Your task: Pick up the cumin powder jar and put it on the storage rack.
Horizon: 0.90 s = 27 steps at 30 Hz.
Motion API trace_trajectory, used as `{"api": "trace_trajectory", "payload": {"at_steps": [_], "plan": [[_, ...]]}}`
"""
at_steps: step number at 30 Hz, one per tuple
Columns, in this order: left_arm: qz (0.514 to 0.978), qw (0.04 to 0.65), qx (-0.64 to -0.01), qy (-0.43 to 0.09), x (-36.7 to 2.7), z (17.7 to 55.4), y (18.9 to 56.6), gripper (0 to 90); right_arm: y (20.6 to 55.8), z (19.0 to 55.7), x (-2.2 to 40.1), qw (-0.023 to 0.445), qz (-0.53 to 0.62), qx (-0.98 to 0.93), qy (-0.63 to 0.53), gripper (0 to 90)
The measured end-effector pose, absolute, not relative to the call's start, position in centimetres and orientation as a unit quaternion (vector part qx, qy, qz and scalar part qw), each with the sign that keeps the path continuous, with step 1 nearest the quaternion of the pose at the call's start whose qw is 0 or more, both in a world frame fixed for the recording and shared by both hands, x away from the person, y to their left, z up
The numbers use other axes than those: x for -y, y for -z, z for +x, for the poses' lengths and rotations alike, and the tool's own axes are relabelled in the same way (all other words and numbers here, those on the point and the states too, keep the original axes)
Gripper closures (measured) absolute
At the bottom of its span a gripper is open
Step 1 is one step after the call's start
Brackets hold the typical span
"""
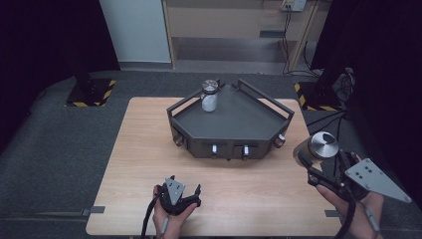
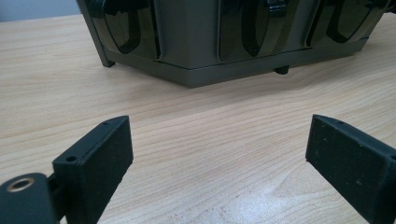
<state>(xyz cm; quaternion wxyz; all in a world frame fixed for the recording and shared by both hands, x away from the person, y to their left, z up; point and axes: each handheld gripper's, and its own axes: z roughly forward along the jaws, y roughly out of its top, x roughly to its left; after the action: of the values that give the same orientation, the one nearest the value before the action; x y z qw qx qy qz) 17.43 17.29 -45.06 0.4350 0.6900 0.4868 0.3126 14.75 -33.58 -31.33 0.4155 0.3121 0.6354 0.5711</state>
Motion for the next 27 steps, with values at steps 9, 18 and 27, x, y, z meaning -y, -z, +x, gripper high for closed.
{"api": "trace_trajectory", "payload": {"at_steps": [9,18,27], "plan": [[0.691,0.438,-0.485,-0.309,-17.3,17.5,45.1,6.1,31.0,17.4,32.8,0.413,0.313,-0.638,-0.569,30.9],[0.691,0.438,-0.486,-0.308,-17.2,17.6,45.1,6.1,31.2,23.6,30.9,0.398,0.320,-0.646,-0.568,30.9],[0.691,0.439,-0.486,-0.307,-17.4,17.5,45.2,6.1,31.8,28.8,28.8,0.382,0.331,-0.651,-0.566,30.9]]}}
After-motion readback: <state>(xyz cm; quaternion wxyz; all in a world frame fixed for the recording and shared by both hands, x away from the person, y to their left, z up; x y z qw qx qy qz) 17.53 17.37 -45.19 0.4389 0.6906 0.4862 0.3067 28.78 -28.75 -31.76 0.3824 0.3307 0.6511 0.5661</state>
